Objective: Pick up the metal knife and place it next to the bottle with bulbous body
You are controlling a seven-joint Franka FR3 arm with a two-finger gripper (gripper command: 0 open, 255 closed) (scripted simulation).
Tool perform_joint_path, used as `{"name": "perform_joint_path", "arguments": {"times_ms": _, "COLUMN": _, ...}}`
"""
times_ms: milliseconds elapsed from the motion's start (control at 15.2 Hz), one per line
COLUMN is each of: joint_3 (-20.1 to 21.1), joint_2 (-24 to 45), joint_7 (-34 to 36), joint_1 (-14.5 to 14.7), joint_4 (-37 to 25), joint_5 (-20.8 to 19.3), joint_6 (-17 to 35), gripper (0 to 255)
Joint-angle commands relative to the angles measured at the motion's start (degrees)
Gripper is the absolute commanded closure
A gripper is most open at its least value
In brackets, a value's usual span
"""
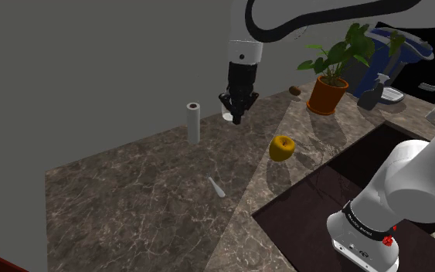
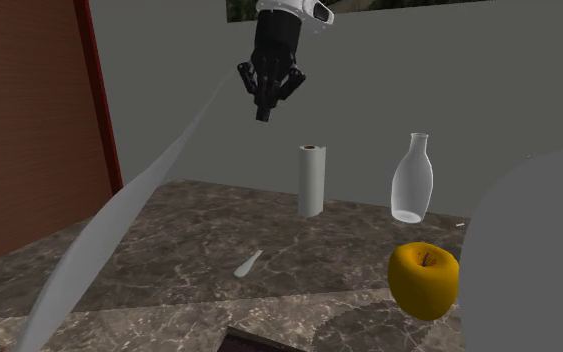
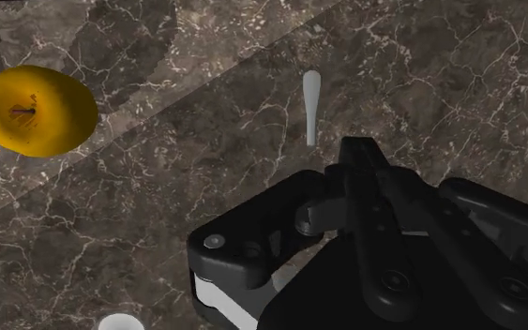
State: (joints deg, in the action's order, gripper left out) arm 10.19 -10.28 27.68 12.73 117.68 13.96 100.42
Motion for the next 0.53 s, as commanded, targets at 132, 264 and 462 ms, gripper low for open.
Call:
{"name": "perform_joint_path", "arguments": {"times_ms": 132, "joint_3": 0.38, "joint_2": 0.19, "joint_7": -0.8, "joint_1": 0.19, "joint_4": 3.74, "joint_5": -0.11, "joint_6": 5.36, "gripper": 0}}
{"name": "perform_joint_path", "arguments": {"times_ms": 264, "joint_3": 0.74, "joint_2": 0.86, "joint_7": -1.56, "joint_1": 0.35, "joint_4": 7.05, "joint_5": -0.21, "joint_6": 10.77, "gripper": 0}}
{"name": "perform_joint_path", "arguments": {"times_ms": 462, "joint_3": 1.27, "joint_2": 2.74, "joint_7": -2.58, "joint_1": 0.58, "joint_4": 11.22, "joint_5": -0.4, "joint_6": 18.96, "gripper": 0}}
